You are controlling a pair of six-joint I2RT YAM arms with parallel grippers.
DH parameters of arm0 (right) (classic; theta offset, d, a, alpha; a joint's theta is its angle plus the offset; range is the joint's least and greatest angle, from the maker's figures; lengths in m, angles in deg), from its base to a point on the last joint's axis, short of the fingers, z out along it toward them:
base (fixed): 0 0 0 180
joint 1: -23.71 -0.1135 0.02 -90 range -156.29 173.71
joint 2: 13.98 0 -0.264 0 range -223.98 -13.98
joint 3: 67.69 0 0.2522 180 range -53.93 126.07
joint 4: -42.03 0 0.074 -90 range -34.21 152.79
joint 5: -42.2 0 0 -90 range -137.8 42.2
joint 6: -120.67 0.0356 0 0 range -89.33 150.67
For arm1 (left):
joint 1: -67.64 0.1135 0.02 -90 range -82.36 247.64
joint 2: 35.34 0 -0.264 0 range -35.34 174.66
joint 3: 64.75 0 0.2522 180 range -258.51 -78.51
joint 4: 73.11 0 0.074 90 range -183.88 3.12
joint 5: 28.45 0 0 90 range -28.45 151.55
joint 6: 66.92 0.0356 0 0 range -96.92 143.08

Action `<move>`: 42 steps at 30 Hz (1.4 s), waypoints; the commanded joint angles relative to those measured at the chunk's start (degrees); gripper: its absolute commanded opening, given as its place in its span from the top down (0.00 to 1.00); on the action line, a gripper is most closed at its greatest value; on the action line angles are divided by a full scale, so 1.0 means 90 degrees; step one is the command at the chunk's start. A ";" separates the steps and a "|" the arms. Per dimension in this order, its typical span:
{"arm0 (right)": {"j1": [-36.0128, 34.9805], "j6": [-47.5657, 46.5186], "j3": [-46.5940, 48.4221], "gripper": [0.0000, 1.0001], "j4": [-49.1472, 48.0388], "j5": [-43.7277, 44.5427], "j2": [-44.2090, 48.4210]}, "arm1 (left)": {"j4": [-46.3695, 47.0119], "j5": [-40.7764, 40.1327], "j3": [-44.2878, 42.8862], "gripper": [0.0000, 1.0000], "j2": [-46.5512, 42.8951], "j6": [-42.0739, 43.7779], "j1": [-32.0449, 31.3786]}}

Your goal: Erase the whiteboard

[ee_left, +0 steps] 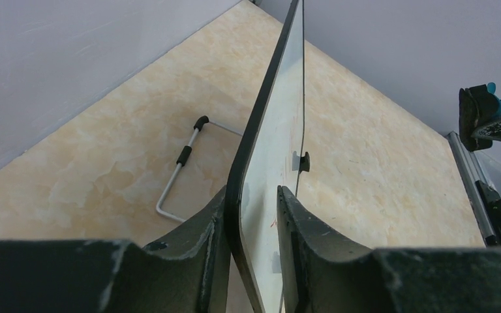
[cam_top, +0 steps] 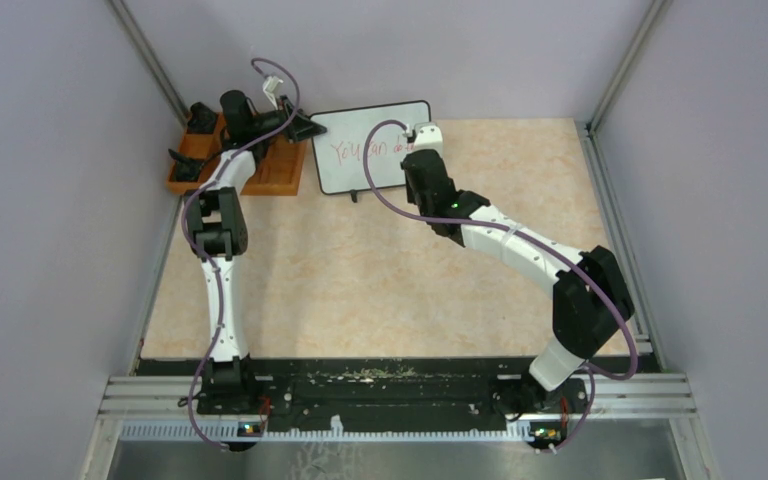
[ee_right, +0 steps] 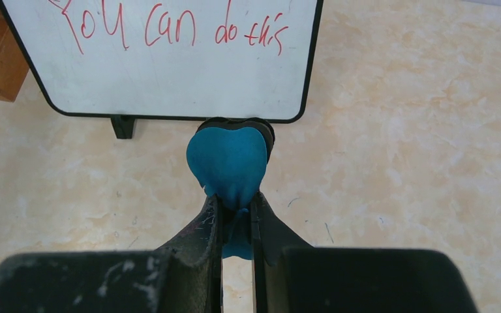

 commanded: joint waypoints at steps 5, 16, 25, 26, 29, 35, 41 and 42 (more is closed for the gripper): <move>-0.0030 -0.0189 0.0457 1.00 -0.0543 -0.0121 -0.0473 | -0.0117 0.0112 -0.0204 0.70 0.0125 0.0177 -0.0020; -0.0032 -0.0603 0.1463 1.00 -0.1140 -0.0295 -0.1762 | -0.0129 0.0108 -0.0231 0.82 0.0172 0.0204 0.0006; -0.0019 -0.1024 0.1717 1.00 -0.2417 -0.0707 -0.2508 | -0.0144 0.0121 -0.0207 0.89 0.0203 0.0176 0.0020; -0.0014 -0.1063 0.1674 1.00 -0.2606 -0.0804 -0.2543 | -0.0148 0.0120 -0.0196 0.90 0.0209 0.0174 0.0020; -0.0020 -0.1117 0.1786 1.00 -0.2898 -0.0929 -0.2764 | -0.0167 0.0120 -0.0192 0.93 0.0213 0.0172 0.0017; -0.0020 -0.1193 0.2537 1.00 -0.2894 -0.1123 -0.3440 | -0.0204 0.0120 -0.0210 1.00 0.0216 0.0212 0.0031; -0.0037 -0.1186 0.3203 1.00 -0.2830 -0.1150 -0.3979 | -0.0266 0.0121 -0.0221 1.00 0.0196 0.0261 0.0058; -0.0039 -0.1182 0.3284 1.00 -0.2828 -0.1156 -0.4026 | -0.0273 0.0120 -0.0221 1.00 0.0196 0.0264 0.0064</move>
